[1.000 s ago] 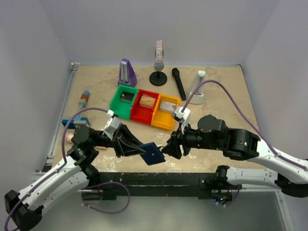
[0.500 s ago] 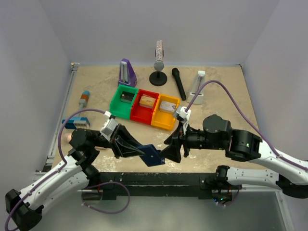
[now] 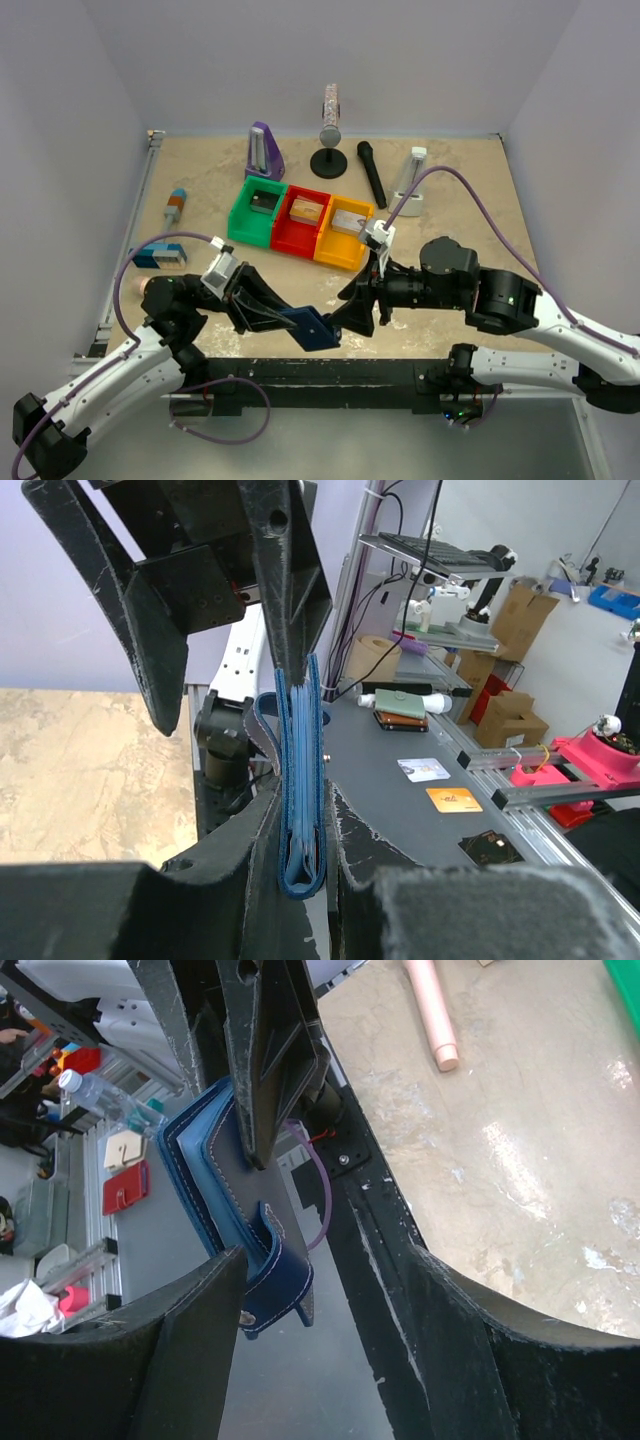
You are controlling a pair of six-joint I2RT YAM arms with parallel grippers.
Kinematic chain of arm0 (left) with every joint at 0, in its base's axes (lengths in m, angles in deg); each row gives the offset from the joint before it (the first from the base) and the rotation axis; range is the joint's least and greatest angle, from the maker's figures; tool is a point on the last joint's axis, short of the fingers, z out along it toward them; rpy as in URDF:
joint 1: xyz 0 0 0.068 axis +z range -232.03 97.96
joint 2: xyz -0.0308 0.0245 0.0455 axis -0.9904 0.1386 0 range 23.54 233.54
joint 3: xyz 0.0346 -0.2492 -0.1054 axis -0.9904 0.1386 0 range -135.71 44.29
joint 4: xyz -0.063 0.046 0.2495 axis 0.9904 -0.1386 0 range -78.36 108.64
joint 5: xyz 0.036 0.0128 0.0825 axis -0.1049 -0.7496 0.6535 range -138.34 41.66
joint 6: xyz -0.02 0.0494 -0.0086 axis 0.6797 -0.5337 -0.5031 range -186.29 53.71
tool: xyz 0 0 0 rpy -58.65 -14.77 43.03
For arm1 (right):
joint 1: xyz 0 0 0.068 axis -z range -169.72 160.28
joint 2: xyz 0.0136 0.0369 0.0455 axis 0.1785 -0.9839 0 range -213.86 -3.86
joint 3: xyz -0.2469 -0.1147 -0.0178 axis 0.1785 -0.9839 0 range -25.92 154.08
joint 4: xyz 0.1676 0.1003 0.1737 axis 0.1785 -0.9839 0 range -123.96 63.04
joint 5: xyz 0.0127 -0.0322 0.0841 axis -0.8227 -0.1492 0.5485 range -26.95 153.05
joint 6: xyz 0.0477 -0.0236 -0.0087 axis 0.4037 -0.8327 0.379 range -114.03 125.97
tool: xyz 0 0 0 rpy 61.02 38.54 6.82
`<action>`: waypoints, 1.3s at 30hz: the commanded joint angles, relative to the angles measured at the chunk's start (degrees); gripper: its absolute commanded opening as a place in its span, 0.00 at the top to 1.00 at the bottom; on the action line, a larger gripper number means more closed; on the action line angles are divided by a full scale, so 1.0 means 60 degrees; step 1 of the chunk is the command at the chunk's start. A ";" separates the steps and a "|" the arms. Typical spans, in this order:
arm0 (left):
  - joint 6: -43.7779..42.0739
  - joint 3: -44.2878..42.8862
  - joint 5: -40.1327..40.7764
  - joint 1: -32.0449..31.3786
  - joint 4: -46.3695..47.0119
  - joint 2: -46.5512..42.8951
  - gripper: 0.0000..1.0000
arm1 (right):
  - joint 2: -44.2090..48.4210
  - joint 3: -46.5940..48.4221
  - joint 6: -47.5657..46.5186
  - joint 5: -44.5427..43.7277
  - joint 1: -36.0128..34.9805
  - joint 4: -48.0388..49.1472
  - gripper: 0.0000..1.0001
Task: Take the credit cards out of the card holder
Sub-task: Open the card holder.
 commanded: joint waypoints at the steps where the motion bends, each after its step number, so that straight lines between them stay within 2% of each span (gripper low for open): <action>1: 0.0297 0.0097 -0.0218 -0.0016 0.1225 -0.0088 1.00 | 0.0009 0.0038 0.0156 0.0124 0.0048 0.0456 0.33; 25: 0.0224 -0.0020 0.0118 -0.0016 0.1123 0.0146 1.00 | -0.0416 0.0346 0.0083 0.0886 0.0048 0.0706 0.30; 39: 0.0429 -0.0094 0.0309 -0.0118 0.1387 0.0322 1.00 | -0.1338 0.0770 0.0083 0.1589 -0.0098 0.0603 0.31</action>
